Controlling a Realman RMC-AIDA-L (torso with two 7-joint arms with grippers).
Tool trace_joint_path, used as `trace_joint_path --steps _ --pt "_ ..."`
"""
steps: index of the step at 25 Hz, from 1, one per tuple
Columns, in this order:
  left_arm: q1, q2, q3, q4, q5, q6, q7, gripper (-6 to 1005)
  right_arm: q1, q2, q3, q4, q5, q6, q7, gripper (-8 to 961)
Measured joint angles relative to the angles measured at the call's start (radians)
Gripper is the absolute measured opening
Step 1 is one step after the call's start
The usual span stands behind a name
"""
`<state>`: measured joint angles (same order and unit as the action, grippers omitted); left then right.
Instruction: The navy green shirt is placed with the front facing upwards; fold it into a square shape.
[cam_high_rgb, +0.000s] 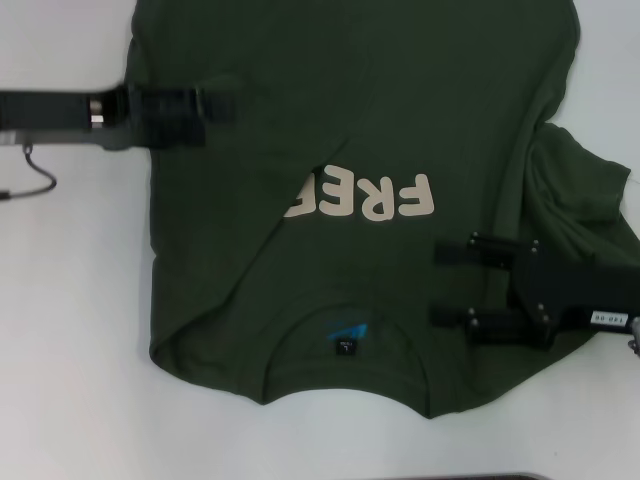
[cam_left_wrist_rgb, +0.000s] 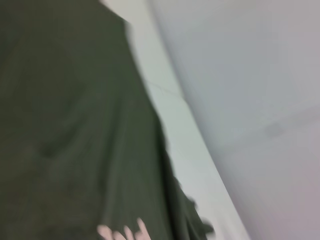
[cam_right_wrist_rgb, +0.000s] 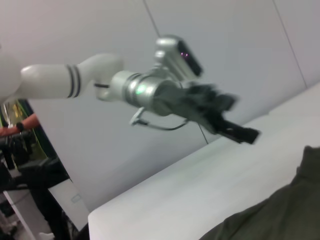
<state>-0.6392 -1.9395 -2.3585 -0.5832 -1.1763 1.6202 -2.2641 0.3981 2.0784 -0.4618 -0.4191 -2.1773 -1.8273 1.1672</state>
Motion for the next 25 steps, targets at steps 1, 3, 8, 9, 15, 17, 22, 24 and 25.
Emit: trace_joint_path --steps 1,3,8,9,15,17,22,24,25 --pt "0.008 -0.003 0.000 -0.011 0.007 0.030 0.054 904 0.008 -0.001 -0.001 -0.008 0.000 0.001 0.039 884" --pt "0.039 -0.019 0.000 -0.051 0.022 0.095 0.196 903 0.026 -0.003 -0.003 -0.025 -0.002 0.004 0.138 884" --pt "0.175 -0.096 -0.014 -0.184 0.013 0.163 0.467 904 0.046 -0.005 0.012 -0.060 0.034 -0.003 0.306 884" --pt "0.203 -0.112 -0.014 -0.208 0.012 0.167 0.510 904 0.047 -0.005 0.013 -0.063 0.046 -0.004 0.330 884" --pt "0.291 -0.143 -0.016 -0.225 0.006 0.211 0.666 903 0.038 -0.008 0.006 -0.132 0.062 -0.011 0.462 884" --pt "0.306 -0.151 -0.021 -0.226 0.004 0.250 0.673 903 0.022 -0.012 0.003 -0.172 0.044 -0.014 0.529 884" --pt "0.307 -0.161 -0.042 -0.241 0.003 0.303 0.663 903 -0.010 -0.072 0.001 -0.272 -0.029 -0.022 0.799 884" --pt "0.305 -0.161 -0.044 -0.248 0.003 0.319 0.648 903 -0.013 -0.116 0.005 -0.290 -0.065 -0.026 0.921 884" --pt "0.303 -0.161 -0.044 -0.250 0.003 0.326 0.635 903 -0.012 -0.146 0.009 -0.294 -0.084 -0.023 0.985 884"
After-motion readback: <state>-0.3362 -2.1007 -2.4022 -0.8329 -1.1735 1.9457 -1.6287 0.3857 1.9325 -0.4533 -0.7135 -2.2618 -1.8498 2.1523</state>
